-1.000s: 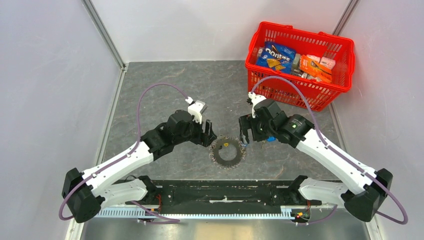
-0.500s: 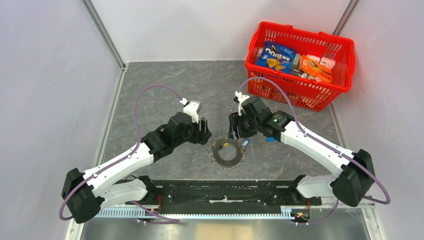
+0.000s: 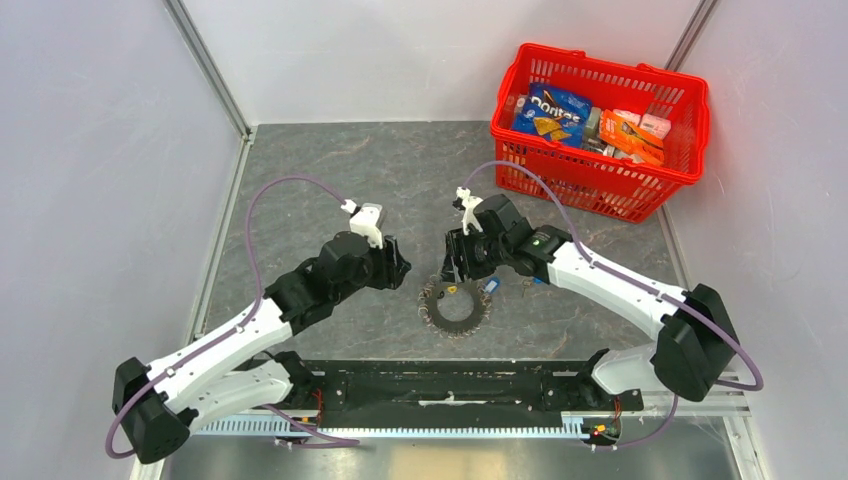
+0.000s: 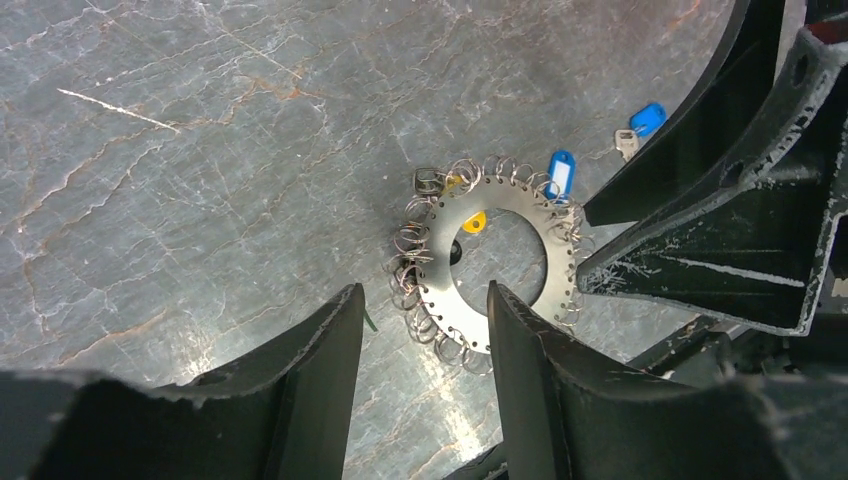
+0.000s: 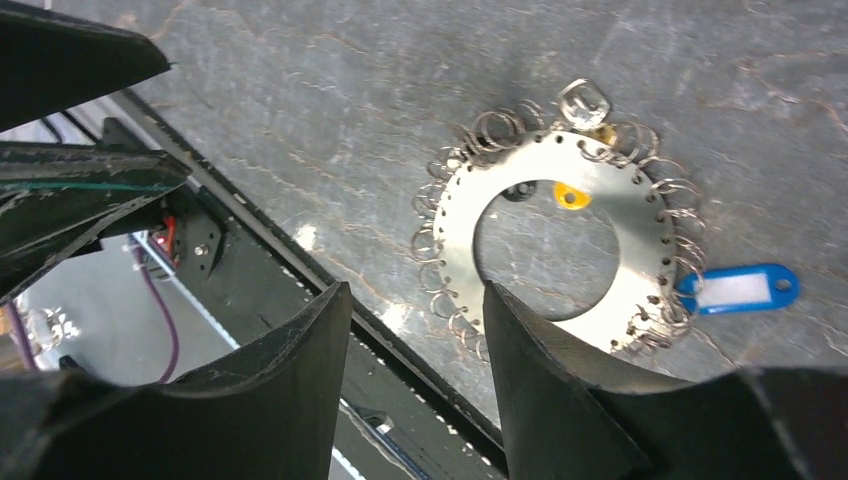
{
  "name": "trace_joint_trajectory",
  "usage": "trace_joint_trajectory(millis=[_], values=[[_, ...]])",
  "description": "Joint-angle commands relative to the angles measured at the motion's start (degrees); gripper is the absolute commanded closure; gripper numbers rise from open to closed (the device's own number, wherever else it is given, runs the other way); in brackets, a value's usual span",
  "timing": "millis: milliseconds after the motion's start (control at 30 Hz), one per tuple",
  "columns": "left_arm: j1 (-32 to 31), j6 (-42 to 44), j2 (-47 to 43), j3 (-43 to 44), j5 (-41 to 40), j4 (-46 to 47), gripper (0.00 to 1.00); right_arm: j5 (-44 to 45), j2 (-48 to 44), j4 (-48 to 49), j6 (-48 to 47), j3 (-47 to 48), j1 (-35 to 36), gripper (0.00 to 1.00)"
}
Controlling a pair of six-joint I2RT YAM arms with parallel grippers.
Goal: Put the keys on the keyring
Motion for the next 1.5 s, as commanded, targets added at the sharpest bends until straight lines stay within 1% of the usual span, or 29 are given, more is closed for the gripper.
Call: trace_joint_trajectory(millis=[0,233,367,433,500,600,667,800,967,1067,1267,1467], values=[[-0.1,-3.6,-3.5,1.3,-0.9,-1.7,0.45,-4.8,-4.3,4.4,-0.4,-0.7,1.0,0.4],[-0.1,-9.0,-7.7,4.5,3.5,-3.4,0.51,-8.4,-14.7,3.8,-2.5,-2.4,1.6,0.36],[-0.1,-12.6,-9.5,5.7,6.3,-3.2,0.54,-9.8,-19.1,3.0,-3.2,-2.1,1.8,0.34],[-0.1,-14.1,-10.6,5.7,7.6,-2.4,0.55,-8.9,-20.6,2.5,-3.7,-2.0,1.8,0.34],[-0.1,-14.1,-10.9,5.6,6.9,-2.7,0.55,-6.5,-20.8,1.3,-4.6,-1.9,1.8,0.34],[-0.1,-13.7,-11.0,3.9,4.4,-3.1,0.55,0.4,-18.4,-1.2,-5.3,-2.3,1.8,0.34],[-0.1,-13.7,-11.5,1.5,2.5,-2.0,0.54,1.7,-15.1,-2.5,-5.5,-2.2,1.8,0.33],[-0.1,-14.0,-12.9,-3.1,-0.2,0.2,0.48,1.1,-9.3,-1.5,-5.5,-2.2,1.8,0.33],[-0.1,-11.9,-13.4,-5.0,-1.0,0.0,0.41,2.7,-4.4,1.9,-6.1,-2.2,1.8,0.34],[-0.1,-10.7,-13.5,-5.8,-1.5,0.1,0.37,2.0,-0.8,3.3,-6.9,-1.2,1.9,0.36],[-0.1,-9.6,-13.1,-8.1,-0.8,1.7,0.34,1.1,5.9,5.5,-7.8,0.6,2.6,0.42],[0.0,-8.5,-12.3,-8.9,0.3,3.8,0.32,0.6,10.7,8.3,-7.7,1.6,3.4,0.44]])
